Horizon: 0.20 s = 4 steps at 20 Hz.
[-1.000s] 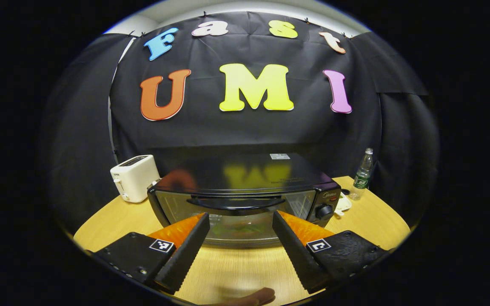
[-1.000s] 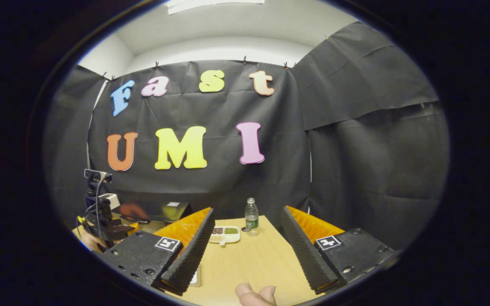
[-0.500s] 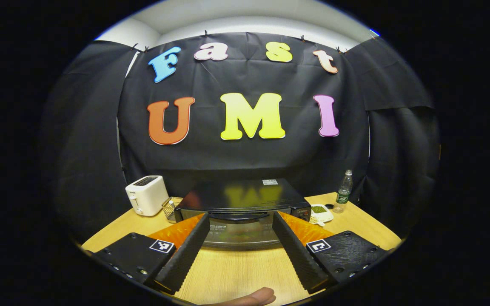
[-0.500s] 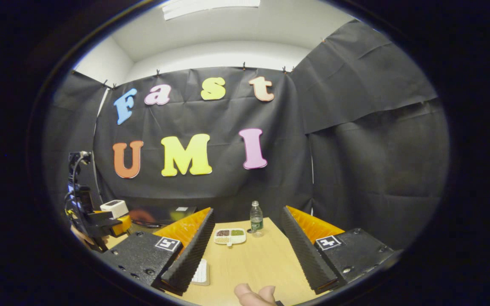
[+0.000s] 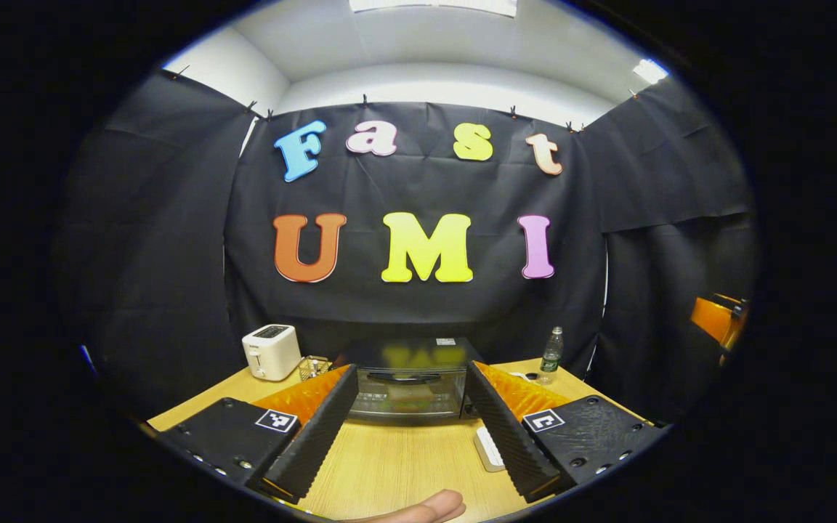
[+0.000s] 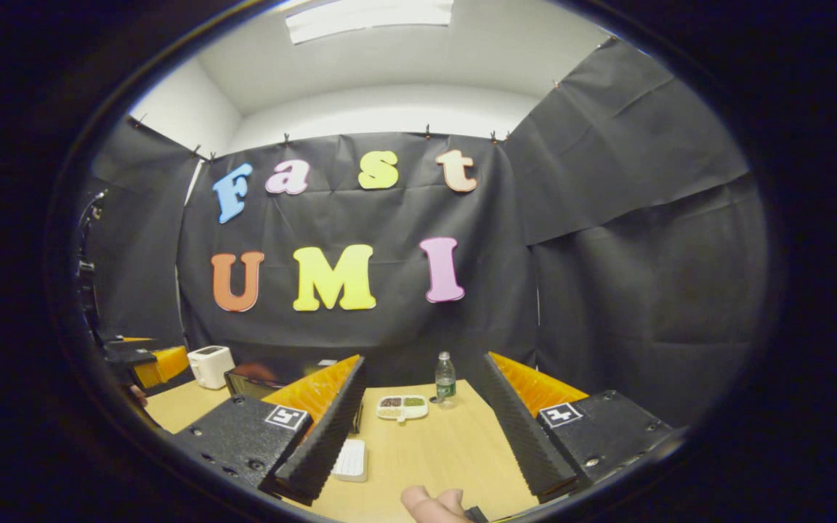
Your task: Open the electric oven with the left hand, put the food in, and close the electric oven.
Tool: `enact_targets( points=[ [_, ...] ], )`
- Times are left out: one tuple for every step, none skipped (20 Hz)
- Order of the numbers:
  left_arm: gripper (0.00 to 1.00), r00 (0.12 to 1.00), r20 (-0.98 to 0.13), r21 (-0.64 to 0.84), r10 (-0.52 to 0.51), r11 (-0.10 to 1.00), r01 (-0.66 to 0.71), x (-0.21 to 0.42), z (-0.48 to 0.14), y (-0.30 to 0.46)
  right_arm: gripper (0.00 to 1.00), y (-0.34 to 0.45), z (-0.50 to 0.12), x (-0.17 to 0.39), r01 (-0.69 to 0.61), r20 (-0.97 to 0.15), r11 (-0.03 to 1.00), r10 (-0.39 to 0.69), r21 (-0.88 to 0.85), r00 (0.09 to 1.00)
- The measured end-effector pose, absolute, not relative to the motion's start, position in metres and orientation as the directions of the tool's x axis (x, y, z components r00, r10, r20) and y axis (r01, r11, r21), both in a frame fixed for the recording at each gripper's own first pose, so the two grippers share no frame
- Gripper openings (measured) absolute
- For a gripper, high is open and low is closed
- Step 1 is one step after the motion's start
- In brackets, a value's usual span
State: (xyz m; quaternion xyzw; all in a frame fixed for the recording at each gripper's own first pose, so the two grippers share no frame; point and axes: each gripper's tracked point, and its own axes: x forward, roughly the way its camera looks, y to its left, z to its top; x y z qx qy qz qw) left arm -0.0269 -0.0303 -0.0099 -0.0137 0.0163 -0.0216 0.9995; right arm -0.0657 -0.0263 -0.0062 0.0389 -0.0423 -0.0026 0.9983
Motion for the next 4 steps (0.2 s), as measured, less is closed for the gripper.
enact_targets(
  points=[
    [0.97, 0.998, -0.027, -0.025, -0.049, 0.999, 0.049, -0.039, -0.009, -0.032, 0.96, -0.026, -0.003, -0.071, -0.001, 0.094, 0.997, -0.006, 0.078, 0.996],
    [0.97, 0.999, -0.019, -0.024, -0.047, 0.999, 0.047, -0.048, -0.007, -0.031, 0.96, -0.026, 0.000, -0.077, -0.005, 0.106, 0.997, -0.004, 0.078, 0.994],
    [0.96, 0.999, -0.010, -0.023, -0.047, 0.999, 0.047, -0.058, -0.006, -0.032, 0.96, -0.025, -0.001, -0.082, -0.008, 0.114, 0.997, -0.001, 0.080, 0.993],
    [0.96, 0.999, -0.006, -0.021, -0.050, 0.999, 0.050, -0.067, -0.008, -0.033, 0.96, -0.023, -0.001, -0.086, -0.014, 0.121, 0.996, 0.004, 0.084, 0.993]
  ],
)
